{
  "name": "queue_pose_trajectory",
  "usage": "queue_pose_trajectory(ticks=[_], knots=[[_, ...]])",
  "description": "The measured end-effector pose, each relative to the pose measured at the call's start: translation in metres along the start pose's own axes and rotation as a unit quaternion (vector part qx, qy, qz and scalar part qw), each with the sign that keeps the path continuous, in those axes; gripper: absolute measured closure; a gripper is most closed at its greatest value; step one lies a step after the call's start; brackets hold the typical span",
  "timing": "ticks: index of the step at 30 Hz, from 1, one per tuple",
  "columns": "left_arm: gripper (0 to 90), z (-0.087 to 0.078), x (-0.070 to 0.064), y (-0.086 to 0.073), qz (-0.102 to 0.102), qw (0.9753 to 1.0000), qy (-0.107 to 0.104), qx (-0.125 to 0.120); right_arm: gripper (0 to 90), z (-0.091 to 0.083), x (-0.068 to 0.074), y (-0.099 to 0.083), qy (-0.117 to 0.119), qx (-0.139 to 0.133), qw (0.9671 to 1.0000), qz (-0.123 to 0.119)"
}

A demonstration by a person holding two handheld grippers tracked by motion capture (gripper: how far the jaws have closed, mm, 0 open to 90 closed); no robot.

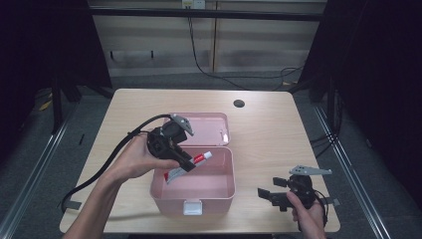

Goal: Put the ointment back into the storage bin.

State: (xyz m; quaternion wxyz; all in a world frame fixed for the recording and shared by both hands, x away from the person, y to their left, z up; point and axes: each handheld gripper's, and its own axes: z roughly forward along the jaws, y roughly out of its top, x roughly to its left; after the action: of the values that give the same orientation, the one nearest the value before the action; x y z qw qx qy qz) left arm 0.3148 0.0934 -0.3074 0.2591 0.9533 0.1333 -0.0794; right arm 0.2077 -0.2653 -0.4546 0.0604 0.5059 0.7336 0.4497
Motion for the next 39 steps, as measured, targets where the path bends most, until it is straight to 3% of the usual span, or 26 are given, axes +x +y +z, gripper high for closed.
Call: queue_pose_trajectory(ticks=[3, 4, 9, 16, 22, 25, 31, 39], knots=[[71.1, 0.007, 0.0, 0.004, 0.007, 0.9998, 0.001, 0.016, 14.2, 0.0, 0.0, 0.0, 0.0, 0.001, 1.0, 0.001], [71.1, 0.01, -0.001, 0.006, 0.005, 0.9997, 0.017, 0.014, 14.2, 0.0, 0.0, 0.0, 0.001, 0.001, 1.0, 0.001], [71.1, 0.018, -0.003, 0.011, 0.013, 0.9994, 0.015, 0.029, 14.2, 0.0, 0.0, 0.0, 0.001, 0.0, 1.0, 0.002], [71.0, 0.033, -0.001, 0.012, 0.031, 0.9979, -0.004, 0.058, 14.2, 0.0, 0.0, 0.0, 0.002, 0.002, 1.0, 0.002], [71.0, 0.04, -0.001, 0.012, 0.031, 0.9975, -0.011, 0.063, 14.2, 0.001, 0.0, 0.0, 0.001, 0.003, 1.0, 0.003], [71.0, 0.046, 0.002, 0.013, 0.021, 0.9972, -0.013, 0.07, 14.2, 0.001, 0.001, 0.0, 0.001, 0.003, 1.0, 0.003], [70.9, 0.061, 0.002, 0.013, 0.034, 0.996, -0.021, 0.08, 14.2, 0.001, 0.0, 0.001, 0.001, 0.004, 1.0, 0.004], [70.9, 0.079, 0.003, 0.012, 0.033, 0.9931, -0.033, 0.107, 14.2, 0.001, 0.0, 0.0, 0.0, 0.004, 1.0, 0.004]])
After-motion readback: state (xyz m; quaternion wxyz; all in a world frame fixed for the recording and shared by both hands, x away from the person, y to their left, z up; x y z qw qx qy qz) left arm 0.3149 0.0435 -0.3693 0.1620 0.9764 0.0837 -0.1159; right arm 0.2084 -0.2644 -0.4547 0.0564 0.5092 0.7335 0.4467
